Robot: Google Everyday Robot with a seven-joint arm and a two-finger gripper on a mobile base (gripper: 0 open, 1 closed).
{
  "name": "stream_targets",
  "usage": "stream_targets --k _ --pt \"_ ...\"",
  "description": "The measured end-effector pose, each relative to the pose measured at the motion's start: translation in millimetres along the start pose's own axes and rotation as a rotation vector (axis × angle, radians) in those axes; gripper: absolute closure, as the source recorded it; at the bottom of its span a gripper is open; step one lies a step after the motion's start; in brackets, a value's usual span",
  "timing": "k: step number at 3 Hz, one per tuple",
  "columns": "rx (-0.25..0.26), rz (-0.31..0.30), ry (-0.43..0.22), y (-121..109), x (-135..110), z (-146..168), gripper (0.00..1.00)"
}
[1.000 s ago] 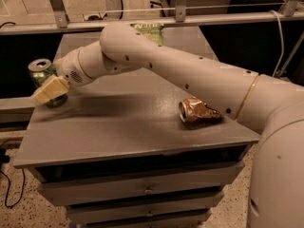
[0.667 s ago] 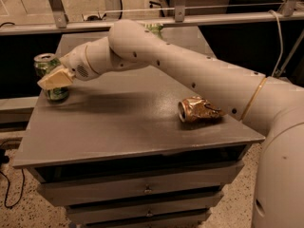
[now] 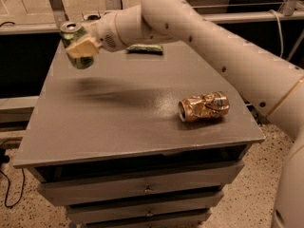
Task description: Pick green can
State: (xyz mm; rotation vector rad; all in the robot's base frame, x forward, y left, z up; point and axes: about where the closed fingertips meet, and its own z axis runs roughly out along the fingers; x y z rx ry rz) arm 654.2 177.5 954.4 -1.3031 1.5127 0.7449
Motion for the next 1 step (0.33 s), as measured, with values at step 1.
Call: stream_targets --k 1 --pt "-0.005 -0.002 -0.005 0.9 -3.9 1.7 1.0"
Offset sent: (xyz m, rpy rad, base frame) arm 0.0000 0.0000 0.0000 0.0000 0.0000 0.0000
